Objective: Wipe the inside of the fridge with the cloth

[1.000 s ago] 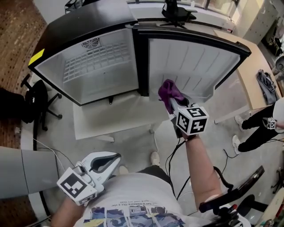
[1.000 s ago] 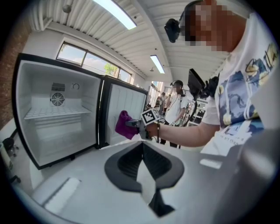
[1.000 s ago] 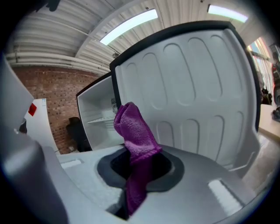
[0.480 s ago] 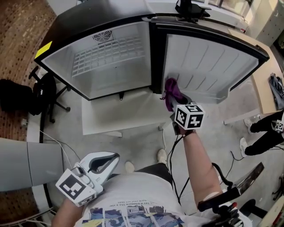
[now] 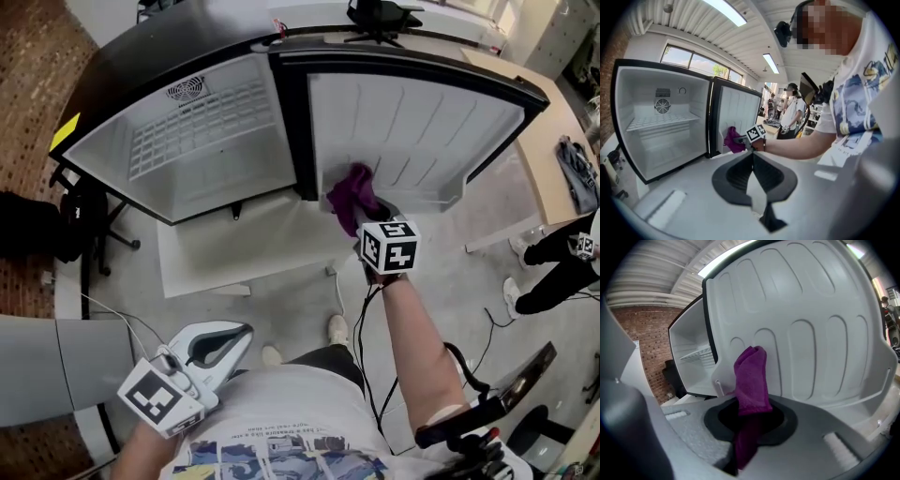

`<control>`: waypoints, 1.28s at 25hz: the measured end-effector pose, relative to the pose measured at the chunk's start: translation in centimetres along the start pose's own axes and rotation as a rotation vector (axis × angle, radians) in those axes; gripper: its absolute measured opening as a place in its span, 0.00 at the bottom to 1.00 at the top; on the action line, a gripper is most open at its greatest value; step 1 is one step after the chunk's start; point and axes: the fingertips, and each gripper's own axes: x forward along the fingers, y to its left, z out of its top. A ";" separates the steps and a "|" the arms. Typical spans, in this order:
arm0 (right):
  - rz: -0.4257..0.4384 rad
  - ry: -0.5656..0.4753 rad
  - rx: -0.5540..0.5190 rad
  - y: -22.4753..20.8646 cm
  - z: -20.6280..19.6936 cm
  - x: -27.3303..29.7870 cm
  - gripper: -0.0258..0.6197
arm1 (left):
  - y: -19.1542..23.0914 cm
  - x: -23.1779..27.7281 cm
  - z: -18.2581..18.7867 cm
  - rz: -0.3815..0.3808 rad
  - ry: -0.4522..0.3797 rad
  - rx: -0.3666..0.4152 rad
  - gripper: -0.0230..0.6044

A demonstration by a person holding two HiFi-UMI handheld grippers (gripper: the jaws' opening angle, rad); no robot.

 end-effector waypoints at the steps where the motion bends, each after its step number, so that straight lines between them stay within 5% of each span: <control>1: -0.007 0.001 0.000 -0.5 -0.1 -0.2 0.12 | -0.1 0.3 0.1 -0.005 0.001 0.003 0.05; 32: -0.337 0.104 0.037 -18.6 -4.3 -11.6 0.12 | -5.1 10.4 4.1 -0.200 -0.008 0.043 0.05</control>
